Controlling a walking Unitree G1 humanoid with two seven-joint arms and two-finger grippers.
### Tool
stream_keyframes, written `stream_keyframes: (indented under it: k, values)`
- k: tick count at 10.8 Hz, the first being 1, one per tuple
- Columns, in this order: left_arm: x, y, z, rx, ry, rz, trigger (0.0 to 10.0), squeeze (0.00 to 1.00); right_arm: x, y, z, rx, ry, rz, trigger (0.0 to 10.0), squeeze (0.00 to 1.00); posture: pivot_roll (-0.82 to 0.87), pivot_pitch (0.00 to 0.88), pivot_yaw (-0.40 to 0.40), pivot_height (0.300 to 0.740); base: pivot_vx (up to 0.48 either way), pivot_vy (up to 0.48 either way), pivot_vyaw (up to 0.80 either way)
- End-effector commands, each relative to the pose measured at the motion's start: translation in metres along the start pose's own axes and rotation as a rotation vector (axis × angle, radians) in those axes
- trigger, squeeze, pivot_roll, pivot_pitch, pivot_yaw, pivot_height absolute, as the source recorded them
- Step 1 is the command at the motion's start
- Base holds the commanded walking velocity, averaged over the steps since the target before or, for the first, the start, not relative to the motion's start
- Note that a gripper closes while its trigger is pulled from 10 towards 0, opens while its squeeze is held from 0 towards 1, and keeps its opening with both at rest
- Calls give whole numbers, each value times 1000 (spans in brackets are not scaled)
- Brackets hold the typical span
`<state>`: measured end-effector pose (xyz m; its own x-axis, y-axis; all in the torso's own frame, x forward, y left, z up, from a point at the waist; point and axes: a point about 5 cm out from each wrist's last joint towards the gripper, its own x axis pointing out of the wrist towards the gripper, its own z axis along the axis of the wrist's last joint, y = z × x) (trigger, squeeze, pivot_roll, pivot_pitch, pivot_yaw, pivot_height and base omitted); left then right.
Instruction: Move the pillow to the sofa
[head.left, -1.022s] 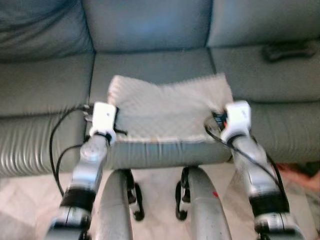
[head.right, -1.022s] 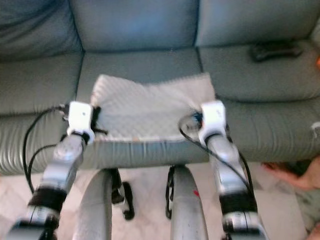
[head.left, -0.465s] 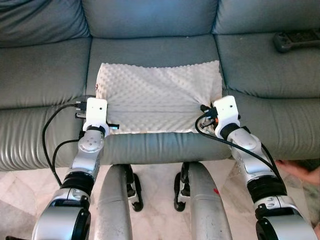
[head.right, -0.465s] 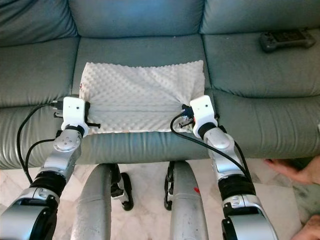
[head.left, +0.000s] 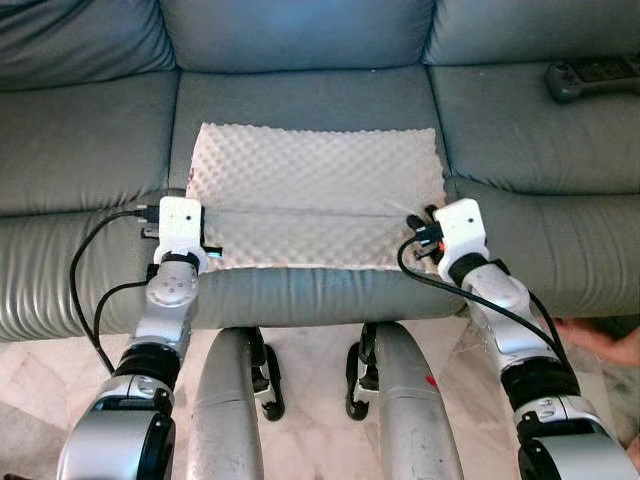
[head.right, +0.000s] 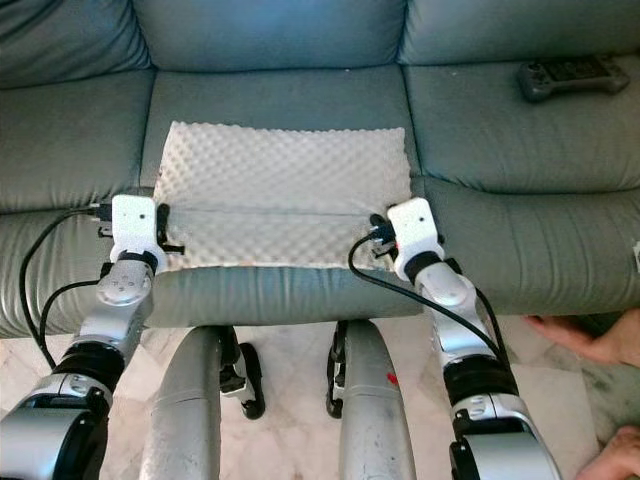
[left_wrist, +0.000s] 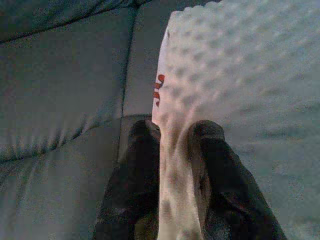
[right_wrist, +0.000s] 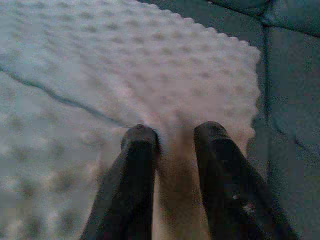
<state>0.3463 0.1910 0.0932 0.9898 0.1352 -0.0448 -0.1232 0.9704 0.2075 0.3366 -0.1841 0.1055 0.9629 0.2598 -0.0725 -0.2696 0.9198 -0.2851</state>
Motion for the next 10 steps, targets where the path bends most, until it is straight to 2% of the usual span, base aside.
stream_keyframes:
  k: [1, 4, 6, 7, 8, 9, 10]
  values:
    - [-7, 11, -17, 10, 60, 46, 10000, 1000, -8, -6, -12, -8, 39, -39, 10000, 1000, -56, 406, 6, 638, 0, 0, 0]
    - [-4, 17, -10, 11, 51, 71, 10000, 1000, -3, -8, -7, -33, 21, -67, 10000, 1000, -49, 368, 8, 638, 0, 0, 0]
    - [-5, 17, -2, -1, 9, 55, 10000, 1000, 0, -8, 1, -49, -16, -92, 10000, 1000, -44, 327, 5, 638, 0, 0, 0]
    - [-17, 19, -3, -19, -21, 29, 10000, 1000, -4, -9, 1, -20, -35, -157, 10000, 1000, -37, 283, 3, 638, 0, 0, 0]
    - [-22, 21, -1, -24, -42, 21, 10000, 1000, -6, -8, -1, -5, -42, -184, 10000, 1000, -40, 233, 3, 638, 0, 0, 0]
    - [-28, 24, 2, -41, -75, 3, 10000, 1000, -12, -3, -4, 26, -57, -197, 10000, 1000, -35, 188, 0, 638, 0, 0, 0]
    - [-35, 24, 7, -19, -116, -8, 10000, 1000, -20, 3, -9, 58, -70, -225, 10000, 1000, -24, 140, -7, 638, 0, 0, 0]
